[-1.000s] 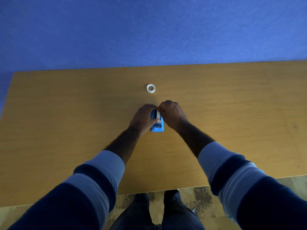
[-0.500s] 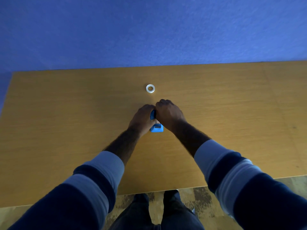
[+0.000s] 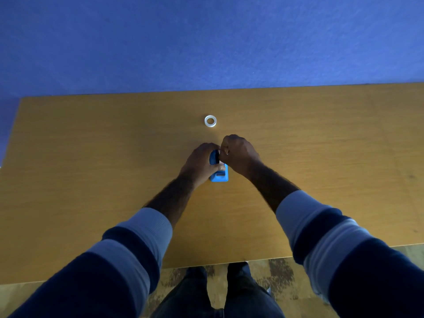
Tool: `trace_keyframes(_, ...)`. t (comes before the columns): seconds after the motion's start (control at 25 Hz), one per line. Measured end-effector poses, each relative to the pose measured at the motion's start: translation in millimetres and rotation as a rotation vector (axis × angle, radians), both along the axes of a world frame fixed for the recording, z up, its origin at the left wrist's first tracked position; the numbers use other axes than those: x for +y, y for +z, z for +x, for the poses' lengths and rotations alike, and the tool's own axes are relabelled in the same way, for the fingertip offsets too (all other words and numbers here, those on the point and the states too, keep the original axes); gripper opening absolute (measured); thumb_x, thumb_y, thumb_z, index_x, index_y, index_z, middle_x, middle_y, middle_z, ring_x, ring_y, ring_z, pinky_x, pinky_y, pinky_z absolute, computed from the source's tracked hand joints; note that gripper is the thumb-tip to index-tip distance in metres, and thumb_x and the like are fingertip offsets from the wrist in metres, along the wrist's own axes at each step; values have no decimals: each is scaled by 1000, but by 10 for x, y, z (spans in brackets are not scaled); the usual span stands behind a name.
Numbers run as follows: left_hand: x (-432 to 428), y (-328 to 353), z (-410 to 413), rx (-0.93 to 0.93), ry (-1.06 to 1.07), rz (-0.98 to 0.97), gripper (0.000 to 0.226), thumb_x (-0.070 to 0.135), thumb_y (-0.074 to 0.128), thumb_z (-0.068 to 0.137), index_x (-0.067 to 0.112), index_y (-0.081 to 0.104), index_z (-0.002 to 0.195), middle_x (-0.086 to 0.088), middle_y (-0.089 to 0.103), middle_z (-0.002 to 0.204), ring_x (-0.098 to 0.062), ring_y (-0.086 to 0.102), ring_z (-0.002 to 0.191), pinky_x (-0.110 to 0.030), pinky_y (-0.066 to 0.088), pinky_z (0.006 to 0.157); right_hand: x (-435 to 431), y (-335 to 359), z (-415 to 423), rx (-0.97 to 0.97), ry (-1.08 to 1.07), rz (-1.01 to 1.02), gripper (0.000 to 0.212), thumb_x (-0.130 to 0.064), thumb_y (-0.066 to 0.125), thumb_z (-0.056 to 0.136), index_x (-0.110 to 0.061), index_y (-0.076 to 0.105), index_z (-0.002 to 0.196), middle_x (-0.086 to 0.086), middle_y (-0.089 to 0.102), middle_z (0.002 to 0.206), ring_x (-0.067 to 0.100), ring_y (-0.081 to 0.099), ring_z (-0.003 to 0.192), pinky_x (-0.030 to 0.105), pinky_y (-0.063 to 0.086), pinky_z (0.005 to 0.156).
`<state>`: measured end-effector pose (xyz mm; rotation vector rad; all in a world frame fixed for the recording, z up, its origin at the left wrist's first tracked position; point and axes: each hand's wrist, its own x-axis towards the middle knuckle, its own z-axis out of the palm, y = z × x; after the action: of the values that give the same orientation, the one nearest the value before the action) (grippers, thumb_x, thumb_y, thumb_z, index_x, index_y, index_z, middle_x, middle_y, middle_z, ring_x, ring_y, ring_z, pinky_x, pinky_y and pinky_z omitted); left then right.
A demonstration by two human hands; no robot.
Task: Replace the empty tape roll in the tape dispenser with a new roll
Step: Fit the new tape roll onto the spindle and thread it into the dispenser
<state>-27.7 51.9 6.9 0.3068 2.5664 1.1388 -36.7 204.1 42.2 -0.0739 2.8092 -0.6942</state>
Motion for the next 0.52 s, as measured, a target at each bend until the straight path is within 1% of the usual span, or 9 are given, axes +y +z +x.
trace_keyframes(0.08,-18,7,-7,-7,-10,30,46,25,83,77,18,63,118,4,62,115,-9,58,102,-23,46,86,2,18,-2,-9,8,2,11,-16,65,90,-8,63,96,7,63,92,17,58,77,32,54,66)
trace_keyframes(0.16,-25,2,-4,13,-12,25,45,21,81,80,17,63,121,2,63,119,-11,59,106,-23,45,90,-4,38,13,-21,37,15,13,-18,66,90,-9,63,99,5,63,92,16,60,79,31,56,69)
trace_keyframes(0.24,-18,1,-6,21,-10,18,42,18,80,81,15,64,120,1,64,118,-10,58,106,-25,46,90,-12,48,24,-23,52,26,14,-18,67,90,-9,64,100,4,63,91,15,61,78,31,57,69)
trace_keyframes(0.36,-5,-17,-17,22,-9,22,40,20,81,79,17,64,116,3,64,114,-9,59,102,-24,47,88,-8,37,17,-23,23,25,10,-18,65,90,-10,62,95,4,61,89,15,59,77,29,52,65)
trace_keyframes(0.44,-12,-26,-15,21,-6,22,40,21,80,79,18,64,116,5,63,112,-8,58,99,-21,45,85,1,5,15,-21,-11,-27,8,-16,65,88,-13,59,88,3,61,86,17,58,75,29,50,62)
trace_keyframes(0.52,-18,-35,-11,24,-5,20,40,20,80,80,17,65,116,6,62,112,-6,56,98,-13,41,81,17,-24,23,-25,-54,-101,7,-14,66,86,-12,59,85,4,63,83,19,61,75,33,52,63)
